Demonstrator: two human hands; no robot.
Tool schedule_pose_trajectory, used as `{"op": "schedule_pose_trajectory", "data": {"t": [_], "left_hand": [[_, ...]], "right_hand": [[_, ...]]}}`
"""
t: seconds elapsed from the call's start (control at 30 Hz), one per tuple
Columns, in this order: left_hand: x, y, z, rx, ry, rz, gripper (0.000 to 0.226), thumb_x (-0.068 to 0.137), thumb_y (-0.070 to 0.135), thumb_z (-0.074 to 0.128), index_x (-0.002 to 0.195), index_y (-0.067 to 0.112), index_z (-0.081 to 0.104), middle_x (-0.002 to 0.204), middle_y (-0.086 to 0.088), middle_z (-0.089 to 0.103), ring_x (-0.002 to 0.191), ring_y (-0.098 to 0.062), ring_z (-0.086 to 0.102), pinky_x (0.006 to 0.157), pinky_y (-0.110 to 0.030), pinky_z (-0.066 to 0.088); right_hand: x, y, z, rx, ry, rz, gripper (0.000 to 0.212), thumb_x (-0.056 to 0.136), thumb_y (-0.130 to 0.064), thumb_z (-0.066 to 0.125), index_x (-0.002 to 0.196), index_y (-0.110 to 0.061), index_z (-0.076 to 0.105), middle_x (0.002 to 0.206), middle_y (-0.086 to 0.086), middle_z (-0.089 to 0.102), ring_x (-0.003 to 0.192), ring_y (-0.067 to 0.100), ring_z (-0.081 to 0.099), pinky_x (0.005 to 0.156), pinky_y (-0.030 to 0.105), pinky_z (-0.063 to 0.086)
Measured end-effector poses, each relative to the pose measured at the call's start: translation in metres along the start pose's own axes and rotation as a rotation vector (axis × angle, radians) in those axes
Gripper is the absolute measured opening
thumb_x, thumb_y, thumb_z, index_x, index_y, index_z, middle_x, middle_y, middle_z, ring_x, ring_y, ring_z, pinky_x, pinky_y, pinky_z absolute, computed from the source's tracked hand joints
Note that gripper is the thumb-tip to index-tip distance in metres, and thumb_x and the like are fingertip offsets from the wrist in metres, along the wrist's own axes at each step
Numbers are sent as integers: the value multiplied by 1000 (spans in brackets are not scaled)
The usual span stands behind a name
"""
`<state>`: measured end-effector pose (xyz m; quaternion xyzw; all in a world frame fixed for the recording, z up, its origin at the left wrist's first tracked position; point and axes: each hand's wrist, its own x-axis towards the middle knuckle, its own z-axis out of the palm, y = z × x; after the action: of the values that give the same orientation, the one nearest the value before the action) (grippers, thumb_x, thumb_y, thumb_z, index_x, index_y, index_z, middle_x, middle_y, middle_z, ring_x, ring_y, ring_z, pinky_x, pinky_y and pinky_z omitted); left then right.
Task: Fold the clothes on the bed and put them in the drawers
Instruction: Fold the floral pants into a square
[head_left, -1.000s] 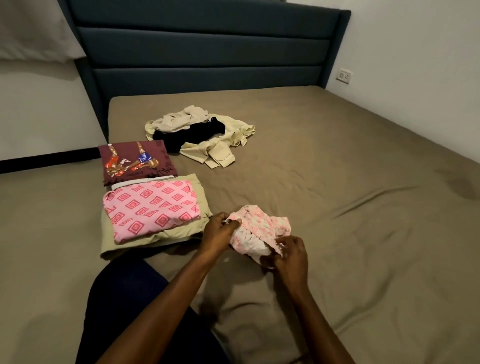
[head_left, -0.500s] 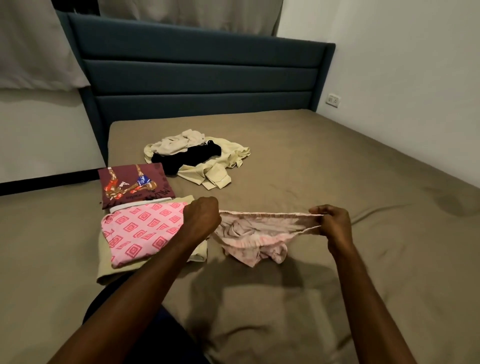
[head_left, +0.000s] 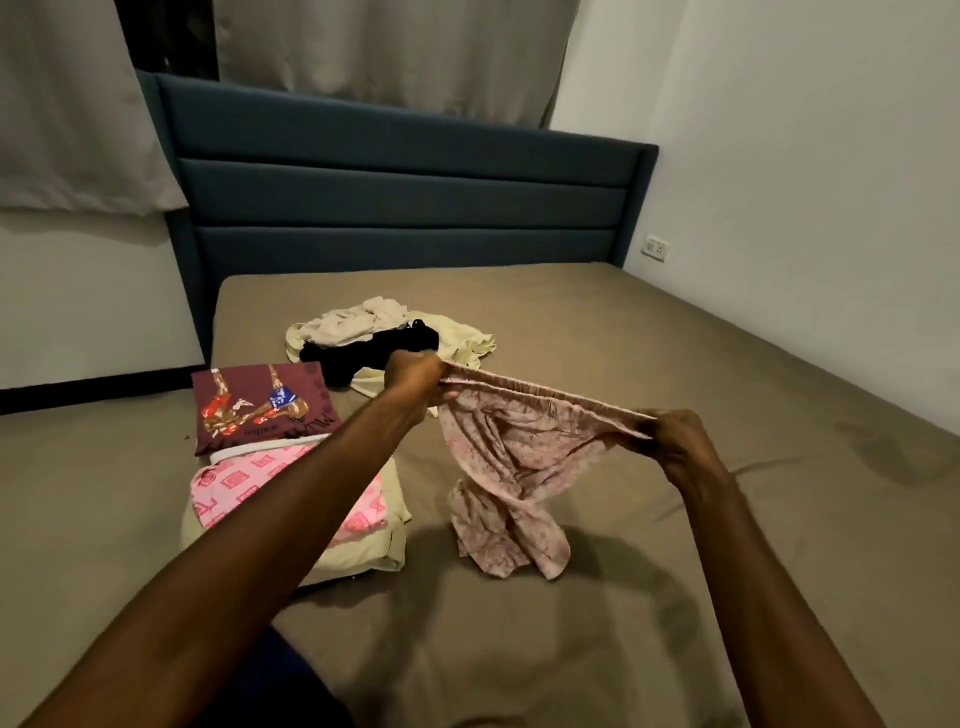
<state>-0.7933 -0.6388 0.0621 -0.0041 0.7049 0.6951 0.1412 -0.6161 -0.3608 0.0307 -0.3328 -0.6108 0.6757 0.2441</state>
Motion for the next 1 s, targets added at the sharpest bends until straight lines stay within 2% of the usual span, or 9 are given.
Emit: {"op": "schedule_pose_trajectory", "data": {"t": [0.17, 0.27, 0.5, 0.57, 0.67, 0.73, 0.8, 0.9, 1.0], "left_hand": [[23, 86, 21, 186, 158, 367, 15, 73, 19, 84, 71, 8, 76, 67, -3, 73, 66, -21, 73, 59, -38, 59], [30, 139, 30, 476, 191, 681, 3, 76, 12, 77, 76, 11, 80, 75, -6, 76, 70, -19, 71, 59, -30, 50], [-7, 150, 53, 627, 350, 885, 18, 87, 26, 57, 82, 17, 73, 73, 0, 68, 66, -22, 62, 60, -31, 45], [-21, 104, 51, 621, 251, 843, 24, 87, 28, 53, 90, 20, 75, 74, 2, 71, 65, -20, 67, 59, -31, 53], [-43, 15, 45, 538, 77, 685, 38, 79, 28, 51, 103, 22, 80, 84, -3, 78, 72, -25, 74, 69, -37, 62], [-66, -51, 38, 646, 28, 601, 28, 82, 20, 63, 103, 14, 81, 96, -10, 78, 87, -30, 73, 77, -36, 59], [-87, -116, 26, 722, -1, 502, 11, 82, 12, 72, 86, 6, 79, 87, -14, 76, 83, -33, 70, 67, -36, 49], [-107, -206, 4, 838, -118, 374, 27, 77, 15, 73, 55, 16, 59, 57, -2, 56, 58, -22, 56, 57, -34, 36], [-124, -248, -17, 985, -188, 287, 11, 83, 22, 75, 79, 13, 70, 85, -6, 66, 84, -25, 64, 69, -33, 42]], "right_hand": [[52, -84, 19, 373, 38, -188, 29, 89, 20, 50, 86, 4, 74, 74, 12, 76, 83, 31, 69, 61, 31, 61], [68, -146, 17, 557, 69, -326, 33, 94, 18, 42, 100, 5, 71, 87, 13, 75, 81, 25, 71, 65, 26, 59], [33, -163, -16, 358, 208, -571, 43, 93, 19, 51, 129, 3, 66, 112, 13, 71, 81, 9, 75, 71, 18, 58], [30, -119, -36, 233, 310, -544, 45, 90, 17, 53, 129, -1, 68, 117, 10, 72, 94, 13, 74, 79, 19, 59], [9, -33, -59, 121, 406, -449, 49, 82, 11, 55, 123, -9, 74, 119, 5, 74, 112, 21, 70, 101, 37, 56], [-20, 32, -67, 80, 441, -367, 45, 83, 11, 56, 120, -6, 75, 118, 9, 74, 110, 21, 69, 96, 24, 56], [-51, 96, -75, 31, 495, -290, 43, 83, 15, 54, 118, -1, 74, 117, 16, 73, 104, 23, 67, 76, 7, 53], [-93, 188, -92, -67, 557, -109, 46, 82, 17, 52, 114, -7, 75, 115, 19, 72, 97, 27, 66, 67, 23, 56], [-135, 239, -108, -90, 586, 50, 46, 81, 16, 58, 114, -11, 75, 117, 17, 70, 97, 30, 66, 70, 30, 56]]}}
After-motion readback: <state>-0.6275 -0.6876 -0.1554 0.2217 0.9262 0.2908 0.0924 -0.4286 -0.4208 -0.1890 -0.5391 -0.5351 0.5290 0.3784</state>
